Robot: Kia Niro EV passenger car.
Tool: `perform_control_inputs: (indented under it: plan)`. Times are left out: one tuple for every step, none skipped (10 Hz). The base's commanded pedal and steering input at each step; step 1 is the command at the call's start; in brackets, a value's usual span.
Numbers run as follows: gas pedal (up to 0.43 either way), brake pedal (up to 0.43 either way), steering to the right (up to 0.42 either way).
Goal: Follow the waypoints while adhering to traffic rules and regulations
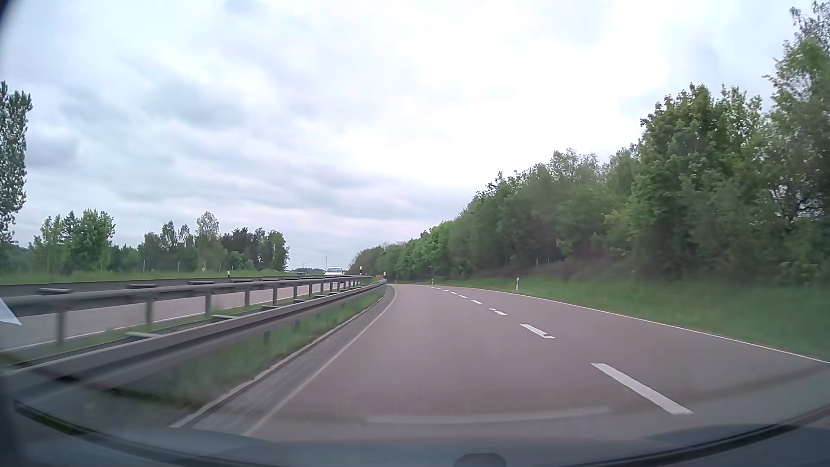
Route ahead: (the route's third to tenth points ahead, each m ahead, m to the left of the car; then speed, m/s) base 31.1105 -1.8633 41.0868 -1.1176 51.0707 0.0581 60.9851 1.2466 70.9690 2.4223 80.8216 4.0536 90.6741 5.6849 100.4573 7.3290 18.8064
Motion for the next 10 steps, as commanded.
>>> perform_control_inputs:
  plan:
    - [0.157,0.000,-0.012]
    - [0.157,0.000,-0.012]
    - [0.157,0.000,-0.011]
    - [0.157,0.000,-0.011]
    - [0.157,0.000,-0.011]
    - [0.157,0.000,-0.011]
    - [0.157,0.000,-0.012]
    - [0.157,0.000,-0.012]
    - [0.157,0.000,-0.011]
    - [0.157,0.000,-0.011]
